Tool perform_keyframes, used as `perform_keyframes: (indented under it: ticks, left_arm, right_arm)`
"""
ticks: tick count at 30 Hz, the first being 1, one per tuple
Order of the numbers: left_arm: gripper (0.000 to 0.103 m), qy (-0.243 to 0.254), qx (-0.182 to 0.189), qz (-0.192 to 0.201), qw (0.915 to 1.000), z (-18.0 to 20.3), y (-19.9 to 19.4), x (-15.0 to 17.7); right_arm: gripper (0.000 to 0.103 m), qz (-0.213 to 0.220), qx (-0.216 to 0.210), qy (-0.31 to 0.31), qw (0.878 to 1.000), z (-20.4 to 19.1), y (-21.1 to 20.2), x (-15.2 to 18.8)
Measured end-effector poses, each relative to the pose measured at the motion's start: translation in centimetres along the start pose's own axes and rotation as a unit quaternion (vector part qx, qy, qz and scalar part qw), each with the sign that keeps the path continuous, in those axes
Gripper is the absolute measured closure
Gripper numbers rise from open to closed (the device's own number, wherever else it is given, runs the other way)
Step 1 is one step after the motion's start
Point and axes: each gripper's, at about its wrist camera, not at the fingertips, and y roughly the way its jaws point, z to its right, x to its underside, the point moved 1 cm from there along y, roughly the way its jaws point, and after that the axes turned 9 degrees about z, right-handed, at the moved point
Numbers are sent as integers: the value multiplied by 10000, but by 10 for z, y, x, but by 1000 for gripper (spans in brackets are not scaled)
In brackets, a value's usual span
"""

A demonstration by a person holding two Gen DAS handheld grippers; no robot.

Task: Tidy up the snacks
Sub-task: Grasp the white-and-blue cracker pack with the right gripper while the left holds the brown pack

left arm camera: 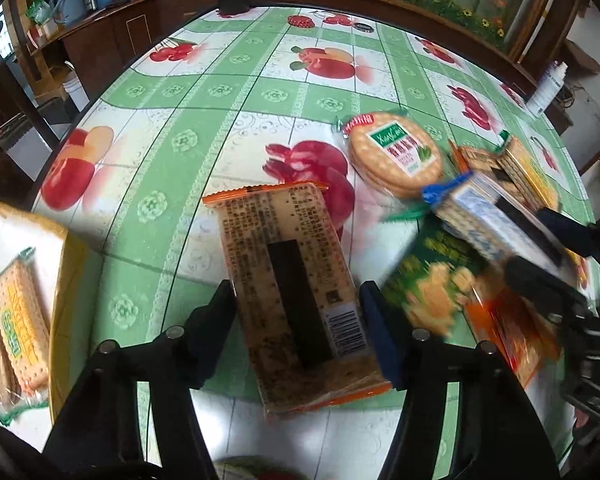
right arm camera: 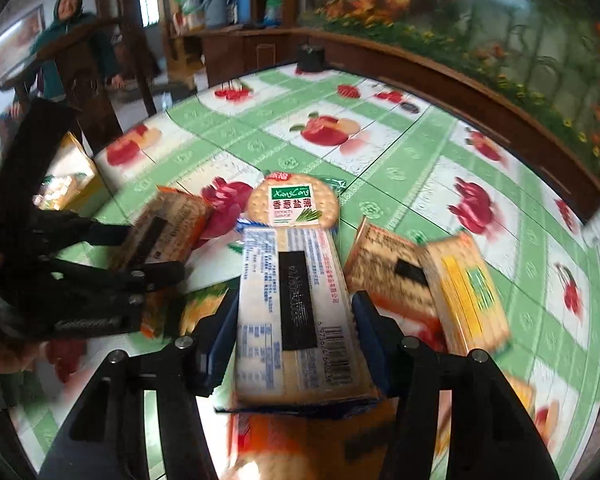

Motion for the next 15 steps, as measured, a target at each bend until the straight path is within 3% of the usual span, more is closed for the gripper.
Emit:
perform_keyframes:
  ticks: [5, 15]
  left_arm:
    - [40, 94, -18, 91, 9999, -1, -11, 13]
    - [40, 307, 97, 181, 9993, -5, -37, 38]
  right_arm:
    - [48, 358, 101, 348, 9987, -8, -35, 18]
    - [48, 75, -264, 543, 9981, -54, -48, 61]
